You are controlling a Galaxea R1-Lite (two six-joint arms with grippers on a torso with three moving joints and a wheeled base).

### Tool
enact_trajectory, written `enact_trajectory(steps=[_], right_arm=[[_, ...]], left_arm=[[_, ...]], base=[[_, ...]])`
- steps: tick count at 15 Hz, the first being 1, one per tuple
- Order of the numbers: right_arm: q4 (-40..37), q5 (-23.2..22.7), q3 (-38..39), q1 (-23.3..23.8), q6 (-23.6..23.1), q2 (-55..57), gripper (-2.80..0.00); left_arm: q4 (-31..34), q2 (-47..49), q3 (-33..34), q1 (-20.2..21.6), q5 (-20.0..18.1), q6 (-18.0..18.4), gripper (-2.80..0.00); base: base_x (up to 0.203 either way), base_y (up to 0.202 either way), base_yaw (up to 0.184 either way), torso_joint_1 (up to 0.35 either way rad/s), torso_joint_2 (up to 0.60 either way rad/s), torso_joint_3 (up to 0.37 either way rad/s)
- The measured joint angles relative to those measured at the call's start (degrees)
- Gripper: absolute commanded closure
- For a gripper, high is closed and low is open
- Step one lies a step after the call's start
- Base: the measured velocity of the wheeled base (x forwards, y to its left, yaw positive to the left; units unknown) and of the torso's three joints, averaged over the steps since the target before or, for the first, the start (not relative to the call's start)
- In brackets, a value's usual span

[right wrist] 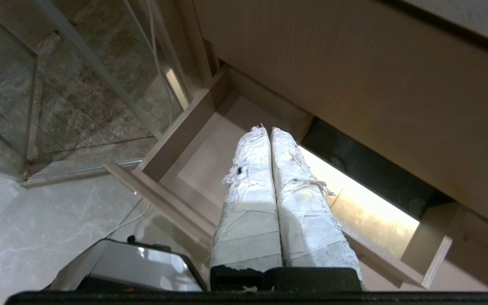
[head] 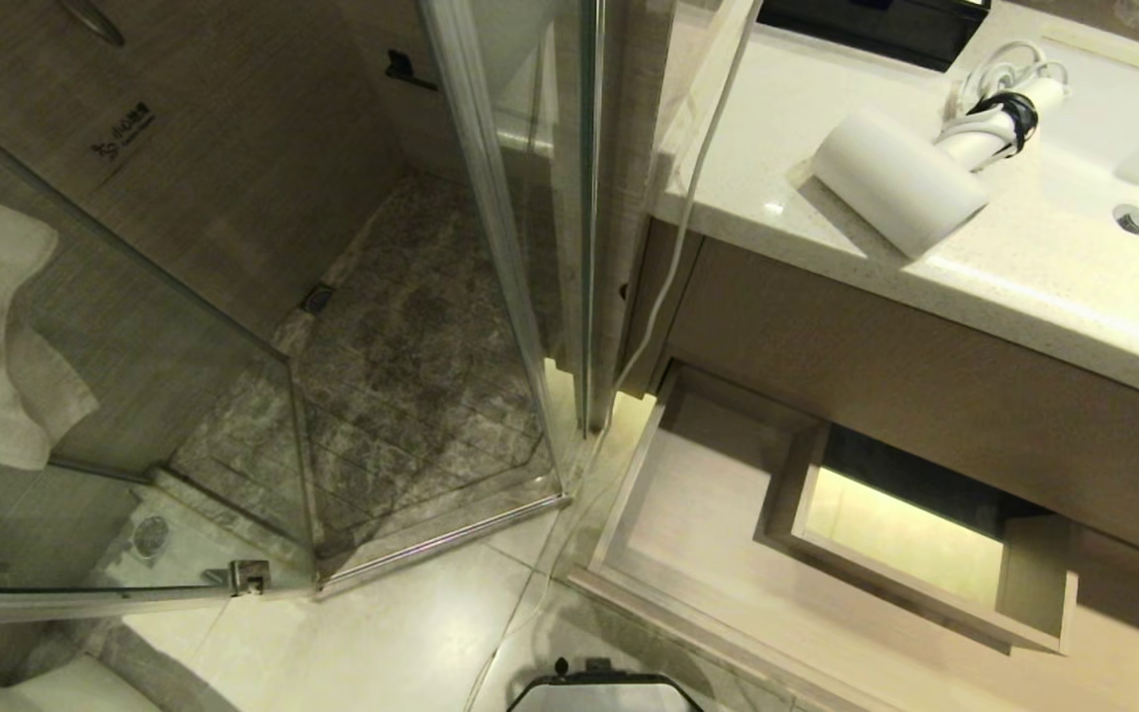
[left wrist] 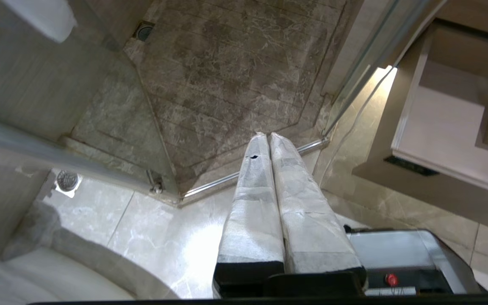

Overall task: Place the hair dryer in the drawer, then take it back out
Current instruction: Pick up the hairdryer

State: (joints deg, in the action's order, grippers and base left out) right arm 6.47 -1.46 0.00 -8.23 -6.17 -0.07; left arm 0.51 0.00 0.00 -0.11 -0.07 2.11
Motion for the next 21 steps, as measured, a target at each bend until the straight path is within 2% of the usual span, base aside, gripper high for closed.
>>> enact_trajectory(steps=[12,21], right_arm=[[-0.03,0.0,0.0,-0.04,-0.06,0.0,0.0],[-0.07,-0.01,0.0,-0.01,-0.07,0.0,0.0]], left_arm=[[-0.07,0.0,0.0,0.0,0.02,-0.1,0.0],[-0.07,0.0,0.0,0.0,0.07,-0.21,0.0]], base=[[0.0,0.0,0.0,0.332,-0.14,0.189],[0.0,0.0,0.0,0.303,-0.22,0.08]])
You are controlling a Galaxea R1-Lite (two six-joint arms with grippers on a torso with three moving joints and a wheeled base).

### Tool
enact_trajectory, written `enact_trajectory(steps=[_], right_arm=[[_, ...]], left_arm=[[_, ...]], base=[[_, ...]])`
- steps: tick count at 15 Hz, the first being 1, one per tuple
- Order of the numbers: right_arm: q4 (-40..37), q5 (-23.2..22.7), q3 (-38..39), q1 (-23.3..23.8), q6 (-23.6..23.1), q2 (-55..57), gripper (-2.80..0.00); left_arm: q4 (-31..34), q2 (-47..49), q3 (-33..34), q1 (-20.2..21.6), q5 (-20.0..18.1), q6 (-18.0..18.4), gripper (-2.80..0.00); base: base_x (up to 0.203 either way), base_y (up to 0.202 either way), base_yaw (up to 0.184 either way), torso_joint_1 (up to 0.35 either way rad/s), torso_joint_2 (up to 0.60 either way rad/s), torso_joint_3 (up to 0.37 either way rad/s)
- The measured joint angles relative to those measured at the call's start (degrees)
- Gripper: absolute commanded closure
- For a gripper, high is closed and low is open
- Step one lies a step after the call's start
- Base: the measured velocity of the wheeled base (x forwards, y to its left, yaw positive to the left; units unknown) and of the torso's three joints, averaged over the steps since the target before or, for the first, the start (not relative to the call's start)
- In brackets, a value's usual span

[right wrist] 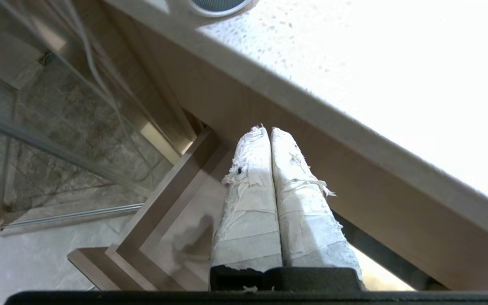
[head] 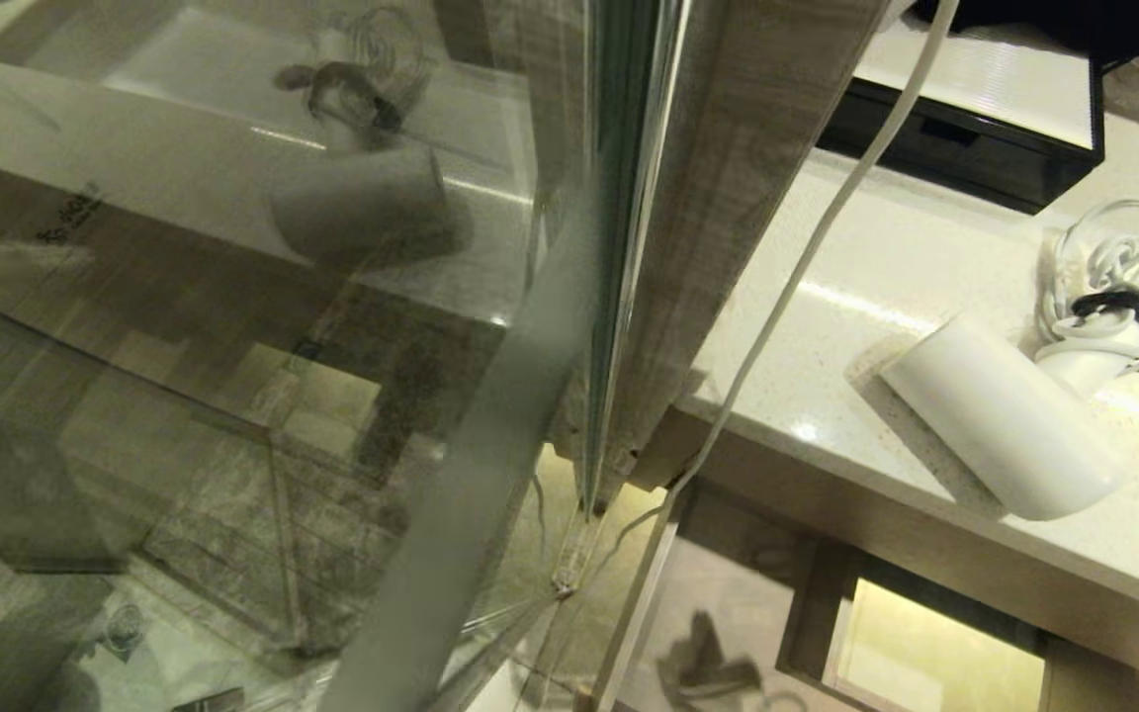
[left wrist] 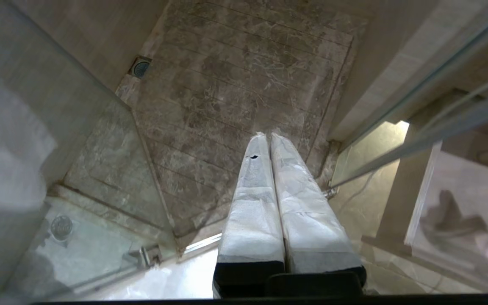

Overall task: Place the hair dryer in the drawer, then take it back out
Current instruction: Pick up the hairdryer

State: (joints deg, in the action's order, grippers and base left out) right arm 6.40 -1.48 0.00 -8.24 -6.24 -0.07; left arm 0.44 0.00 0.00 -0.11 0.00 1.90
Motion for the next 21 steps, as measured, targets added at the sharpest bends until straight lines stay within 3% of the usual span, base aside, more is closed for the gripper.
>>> enact_trajectory(steps=[5,10,12,14,16,19,21], right_arm=[[-0.21,0.22,0.0,0.01,2.02,0.0,0.0],[0.37,0.35,-0.01,0.01,0.99,0.0,0.0],[-2.23,0.82,-5.15,-0.02,0.89,0.0,0.0],[-8.81,0.93,-19.34,-0.02,0.9,0.02,0.0],[-19.17,0.5,-39.71,0.0,1.17,2.38,0.0],[-37.48,-2.17,-72.6,0.01,1.54,13.87,0.0],[-49.7,-5.28,-89.29,-0.88,1.75,25.18,0.0]], left_arm=[[0.0,0.0,0.0,0.0,-0.05,0.07,0.0],[-0.02,0.0,0.0,0.01,-0.07,0.1,0.0],[-0.11,0.0,0.0,0.01,-0.1,-0.04,0.0],[-0.08,0.0,0.0,0.01,-0.09,-0.23,0.0],[-0.11,0.0,0.0,0.0,-0.09,-0.22,0.0],[-0.1,0.0,0.0,0.0,-0.07,-0.23,0.0],[-0.11,0.0,0.0,0.0,-0.07,-0.22,0.0]], base=[[0.0,0.0,0.0,0.058,-0.04,0.011],[0.0,0.0,0.0,0.0,0.0,0.0],[0.0,0.0,0.0,0.0,0.0,0.0],[0.0,0.0,0.0,0.0,0.0,0.0],[0.0,0.0,0.0,0.0,0.0,0.0],[0.0,0.0,0.0,0.0,0.0,0.0],[0.0,0.0,0.0,0.0,0.0,0.0]])
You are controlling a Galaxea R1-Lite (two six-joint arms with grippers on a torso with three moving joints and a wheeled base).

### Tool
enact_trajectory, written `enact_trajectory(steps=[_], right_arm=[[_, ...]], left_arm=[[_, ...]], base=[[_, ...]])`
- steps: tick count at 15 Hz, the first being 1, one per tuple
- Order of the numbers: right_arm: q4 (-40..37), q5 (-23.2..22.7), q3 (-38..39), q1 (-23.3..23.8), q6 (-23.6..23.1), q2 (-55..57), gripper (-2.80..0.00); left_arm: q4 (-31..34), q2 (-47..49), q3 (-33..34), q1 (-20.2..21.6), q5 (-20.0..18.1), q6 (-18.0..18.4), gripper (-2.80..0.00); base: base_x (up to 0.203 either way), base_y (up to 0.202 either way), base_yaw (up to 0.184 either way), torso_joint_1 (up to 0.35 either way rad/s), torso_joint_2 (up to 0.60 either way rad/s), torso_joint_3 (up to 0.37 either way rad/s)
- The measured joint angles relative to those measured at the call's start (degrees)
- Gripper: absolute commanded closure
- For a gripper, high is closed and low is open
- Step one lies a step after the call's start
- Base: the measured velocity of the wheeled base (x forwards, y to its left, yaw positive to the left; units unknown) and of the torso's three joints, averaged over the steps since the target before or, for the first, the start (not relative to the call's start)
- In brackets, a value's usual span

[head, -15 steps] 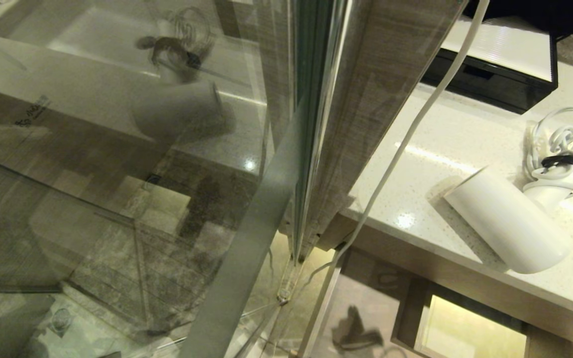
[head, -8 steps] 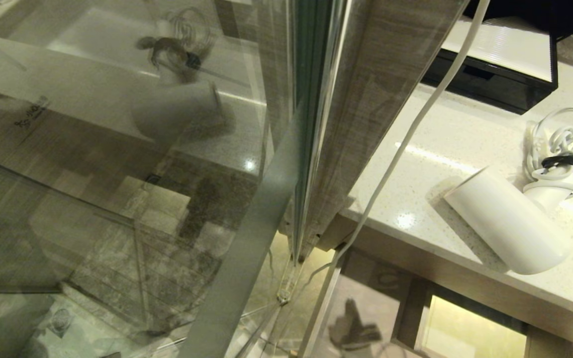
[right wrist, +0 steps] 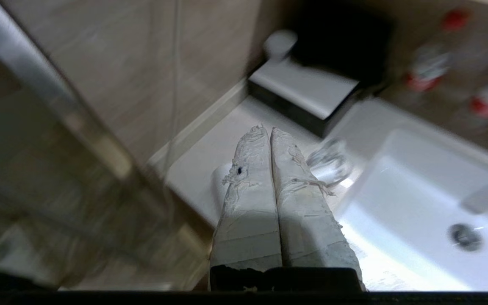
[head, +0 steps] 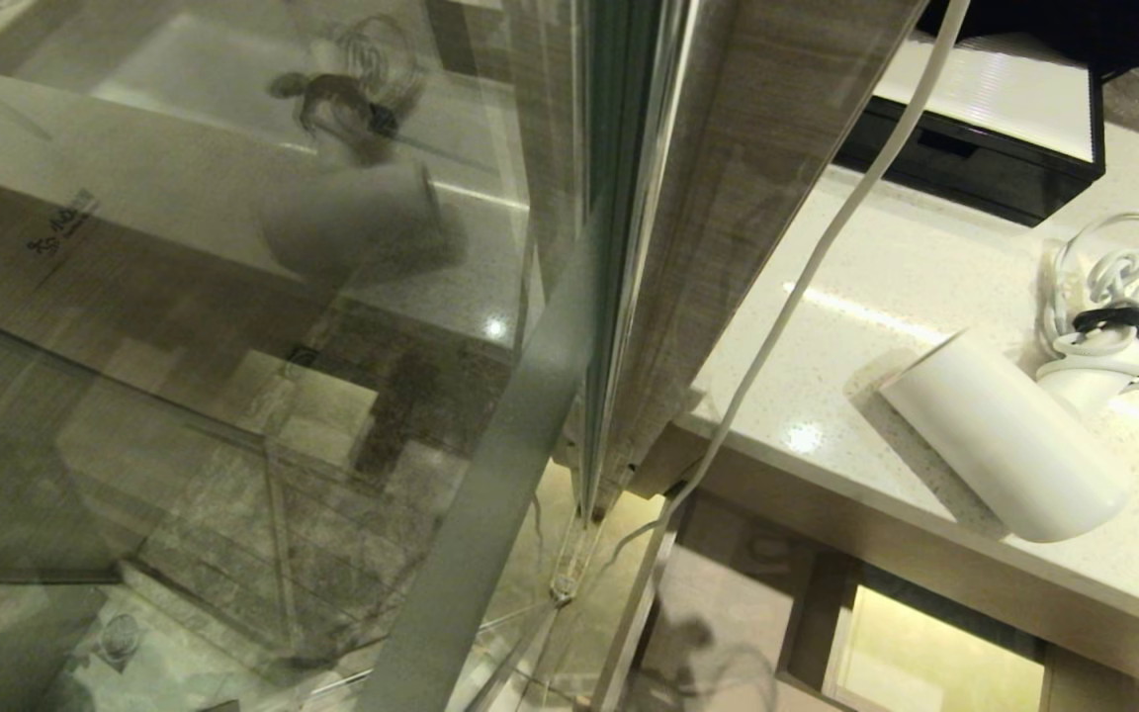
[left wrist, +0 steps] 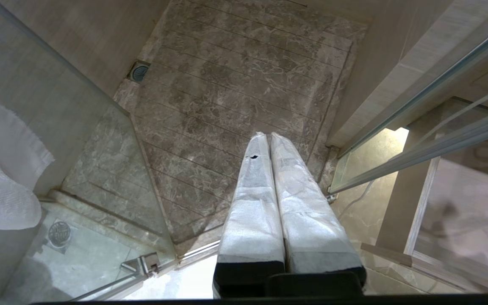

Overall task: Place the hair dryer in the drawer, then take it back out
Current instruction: Pick up the hairdryer

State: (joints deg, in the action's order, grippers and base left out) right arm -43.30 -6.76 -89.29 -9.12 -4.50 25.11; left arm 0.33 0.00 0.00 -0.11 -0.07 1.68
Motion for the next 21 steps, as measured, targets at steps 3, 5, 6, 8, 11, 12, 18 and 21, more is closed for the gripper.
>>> enact_trajectory(steps=[3,5,6,8,11,12,18,21], right_arm=[[-15.34,-6.84,-10.74,-5.0,-0.32,15.42,0.0],[-20.24,-11.45,-10.37,-8.98,-1.27,23.04,0.0],[-20.51,-14.16,-9.44,-10.03,-1.95,25.84,0.0],[-20.46,-19.16,-6.83,-10.96,-4.82,30.22,-2.8],[-21.7,-17.93,-4.95,-10.33,-13.48,33.61,-2.8],[-22.51,-15.21,-4.49,-9.46,-17.66,34.29,-2.8],[-25.27,7.06,-2.99,-7.52,-28.15,37.42,-2.8],[-25.08,14.98,-3.15,-7.56,-33.52,38.93,-2.8]], left_arm=[[0.0,0.0,0.0,0.0,-0.02,-0.01,0.0],[0.01,0.0,0.0,0.0,-0.02,-0.04,0.0],[0.02,0.0,0.0,0.0,0.0,-0.02,0.0],[0.0,0.0,0.0,0.0,0.0,-0.04,0.0],[0.0,0.0,0.0,0.0,0.0,-0.01,0.0],[0.02,0.0,0.0,0.0,-0.02,-0.03,0.0],[0.0,0.0,0.0,0.0,-0.02,-0.04,0.0],[0.0,0.0,0.0,0.01,-0.02,-0.04,0.0]], base=[[0.0,0.0,0.0,0.0,0.0,0.0],[0.0,0.0,0.0,0.0,0.0,0.0],[0.0,0.0,0.0,0.0,0.0,0.0],[0.0,0.0,0.0,0.0,0.0,0.0],[0.0,0.0,0.0,0.0,0.0,0.0],[0.0,0.0,0.0,0.0,0.0,0.0],[0.0,0.0,0.0,0.0,0.0,0.0],[0.0,0.0,0.0,0.0,0.0,0.0]])
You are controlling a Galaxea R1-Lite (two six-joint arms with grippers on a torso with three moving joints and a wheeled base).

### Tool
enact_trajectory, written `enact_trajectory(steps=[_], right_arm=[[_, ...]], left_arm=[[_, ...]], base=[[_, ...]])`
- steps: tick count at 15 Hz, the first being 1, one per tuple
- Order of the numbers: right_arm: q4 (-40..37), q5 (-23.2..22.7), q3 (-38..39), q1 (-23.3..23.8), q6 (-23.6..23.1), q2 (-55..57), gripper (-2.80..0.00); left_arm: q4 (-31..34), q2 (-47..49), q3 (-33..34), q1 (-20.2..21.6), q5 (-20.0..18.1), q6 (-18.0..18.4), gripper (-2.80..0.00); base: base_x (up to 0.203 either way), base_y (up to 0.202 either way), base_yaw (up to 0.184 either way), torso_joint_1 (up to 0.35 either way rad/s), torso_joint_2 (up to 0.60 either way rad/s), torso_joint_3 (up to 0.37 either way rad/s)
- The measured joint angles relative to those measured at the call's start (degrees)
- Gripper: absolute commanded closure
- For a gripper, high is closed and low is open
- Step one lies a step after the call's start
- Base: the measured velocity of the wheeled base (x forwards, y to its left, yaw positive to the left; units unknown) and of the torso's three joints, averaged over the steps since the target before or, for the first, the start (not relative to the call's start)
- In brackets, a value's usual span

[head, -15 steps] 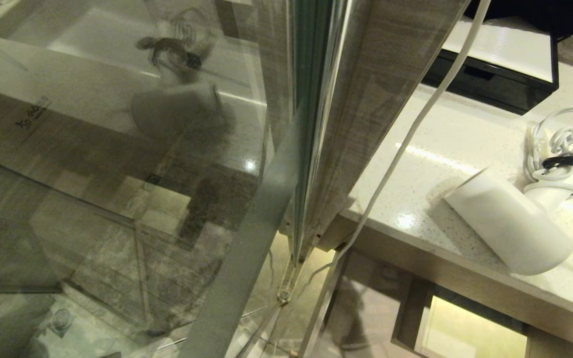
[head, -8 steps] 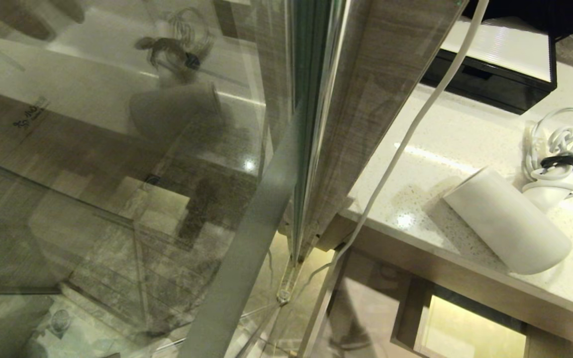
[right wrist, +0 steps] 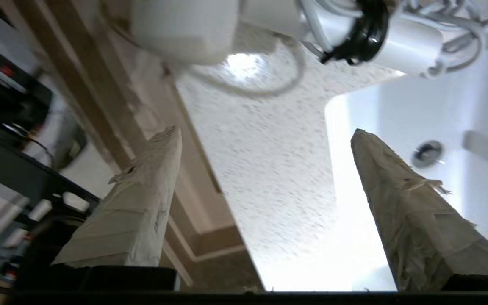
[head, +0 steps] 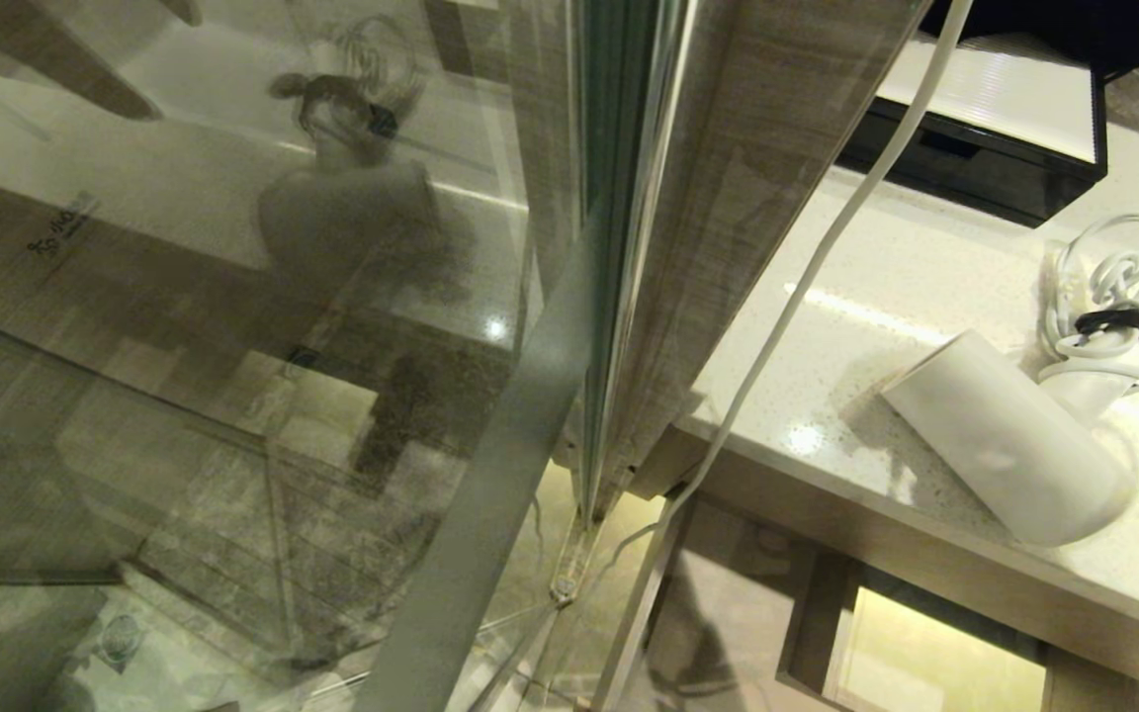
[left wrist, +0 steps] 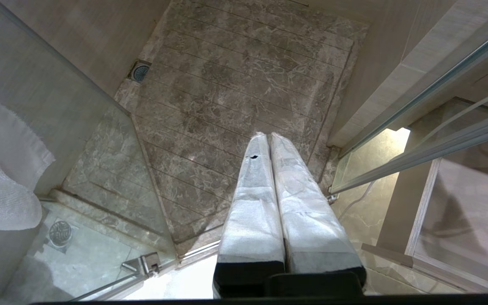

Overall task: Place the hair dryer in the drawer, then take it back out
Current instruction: Pick up the hairdryer

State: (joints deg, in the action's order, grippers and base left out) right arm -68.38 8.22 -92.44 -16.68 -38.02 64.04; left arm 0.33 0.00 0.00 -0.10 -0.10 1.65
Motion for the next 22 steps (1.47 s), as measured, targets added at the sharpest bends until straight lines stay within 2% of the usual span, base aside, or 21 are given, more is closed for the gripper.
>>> enact_trajectory(steps=[3,7,9,13,20,22], right_arm=[[-0.24,5.73,-0.2,0.0,-0.68,1.49,-2.8],[-0.17,5.51,0.76,-0.4,-1.44,2.28,-2.8],[0.19,5.29,1.01,-0.73,-5.88,2.88,-2.8],[4.42,5.27,1.21,-0.79,-21.58,3.88,-2.8],[6.12,-2.49,1.56,-0.72,-34.7,6.36,-2.8],[6.12,-4.01,1.57,-0.52,-37.05,7.22,-2.8]], left_arm=[[0.0,0.0,0.0,0.0,0.0,0.0,0.0],[0.01,0.0,-0.02,-0.01,0.02,0.0,0.0],[0.02,0.0,-0.02,-0.01,0.0,0.02,0.0],[0.02,0.0,-0.01,-0.01,0.0,0.02,0.0],[0.0,0.0,0.0,-0.01,0.0,0.0,0.0],[0.02,0.0,0.0,-0.01,0.02,0.02,0.0]], base=[[0.0,0.0,0.0,0.0,0.0,0.0],[0.0,0.0,0.0,0.0,0.0,0.0],[0.0,0.0,0.0,0.0,0.0,0.0],[0.0,0.0,0.0,0.0,0.0,0.0],[0.0,0.0,0.0,0.0,0.0,0.0],[0.0,0.0,0.0,0.0,0.0,0.0]])
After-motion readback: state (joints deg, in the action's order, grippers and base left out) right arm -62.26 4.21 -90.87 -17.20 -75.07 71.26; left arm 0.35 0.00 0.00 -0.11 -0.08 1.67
